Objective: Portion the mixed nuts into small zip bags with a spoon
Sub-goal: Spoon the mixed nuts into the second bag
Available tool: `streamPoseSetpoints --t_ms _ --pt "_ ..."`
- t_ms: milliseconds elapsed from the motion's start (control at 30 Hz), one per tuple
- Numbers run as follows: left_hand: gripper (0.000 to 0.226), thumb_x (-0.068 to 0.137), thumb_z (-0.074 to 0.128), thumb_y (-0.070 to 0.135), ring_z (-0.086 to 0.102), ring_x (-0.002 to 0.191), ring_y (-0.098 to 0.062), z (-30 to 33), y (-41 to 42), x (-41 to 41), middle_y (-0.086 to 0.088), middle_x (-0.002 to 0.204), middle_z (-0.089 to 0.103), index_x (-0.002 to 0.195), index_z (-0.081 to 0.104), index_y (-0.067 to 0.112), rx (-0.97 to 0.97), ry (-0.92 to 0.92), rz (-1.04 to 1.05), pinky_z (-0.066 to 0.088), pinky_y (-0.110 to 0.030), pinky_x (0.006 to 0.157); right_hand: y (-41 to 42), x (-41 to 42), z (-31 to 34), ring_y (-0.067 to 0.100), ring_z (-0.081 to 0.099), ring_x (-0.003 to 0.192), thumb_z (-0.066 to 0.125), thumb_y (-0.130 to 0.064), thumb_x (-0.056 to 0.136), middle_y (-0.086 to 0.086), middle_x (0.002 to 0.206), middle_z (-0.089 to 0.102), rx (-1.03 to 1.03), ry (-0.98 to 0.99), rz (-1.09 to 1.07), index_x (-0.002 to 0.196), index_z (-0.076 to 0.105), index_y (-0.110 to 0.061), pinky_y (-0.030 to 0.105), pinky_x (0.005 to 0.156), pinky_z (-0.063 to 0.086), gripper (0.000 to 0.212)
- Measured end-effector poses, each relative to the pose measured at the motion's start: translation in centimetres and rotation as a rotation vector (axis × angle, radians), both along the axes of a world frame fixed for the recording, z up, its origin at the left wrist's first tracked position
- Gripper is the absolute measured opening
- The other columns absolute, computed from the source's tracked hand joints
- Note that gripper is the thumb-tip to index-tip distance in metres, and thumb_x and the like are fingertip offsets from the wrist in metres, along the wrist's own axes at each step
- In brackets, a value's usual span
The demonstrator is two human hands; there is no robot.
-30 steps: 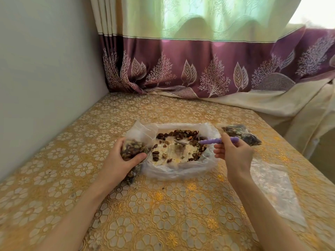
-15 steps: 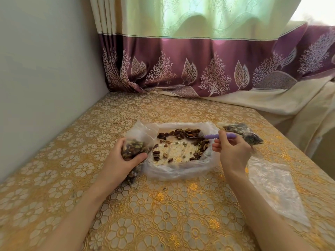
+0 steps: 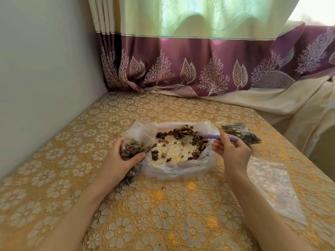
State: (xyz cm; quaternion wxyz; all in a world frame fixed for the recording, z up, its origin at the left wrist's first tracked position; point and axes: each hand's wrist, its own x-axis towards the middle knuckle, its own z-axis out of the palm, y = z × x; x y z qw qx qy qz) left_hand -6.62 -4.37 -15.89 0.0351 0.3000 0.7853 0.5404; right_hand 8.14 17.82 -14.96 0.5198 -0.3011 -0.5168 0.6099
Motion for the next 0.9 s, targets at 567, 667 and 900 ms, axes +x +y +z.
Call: streamPoseSetpoints --t_ms 567,667,900 --pt "0.041 0.065 0.078 0.041 0.053 0.083 0.009 -0.1 0.0 0.1 0.018 0.094 0.058 0.091 0.046 0.043 -0.009 0.034 0.02 0.038 -0.015 0.063 -6.2 0.4 4.4 0.017 0.064 0.058 0.06 -0.012 0.091 0.004 0.062 0.068 0.271 0.136 0.295 0.085 0.067 0.0 0.022 0.054 0.052 0.015" --pt "0.041 0.065 0.078 0.039 0.054 0.08 0.015 -0.1 -0.1 0.1 0.019 0.093 0.058 0.091 0.047 0.042 -0.01 0.033 0.014 0.036 -0.01 0.061 -6.9 0.3 4.2 0.016 0.066 0.059 0.059 -0.008 0.089 0.003 0.065 0.069 0.389 0.11 0.361 0.091 0.067 -0.004 0.022 0.056 0.053 0.009" --pt "0.047 0.063 0.079 0.04 0.053 0.083 0.017 -0.1 -0.1 0.0 0.019 0.098 0.059 0.098 0.048 0.042 0.002 0.0 0.0 0.038 -0.009 0.064 -7.0 0.4 4.1 0.016 0.065 0.063 0.057 -0.001 0.09 0.004 0.069 0.069 0.474 0.097 0.417 0.093 0.067 -0.007 0.022 0.06 0.053 0.012"
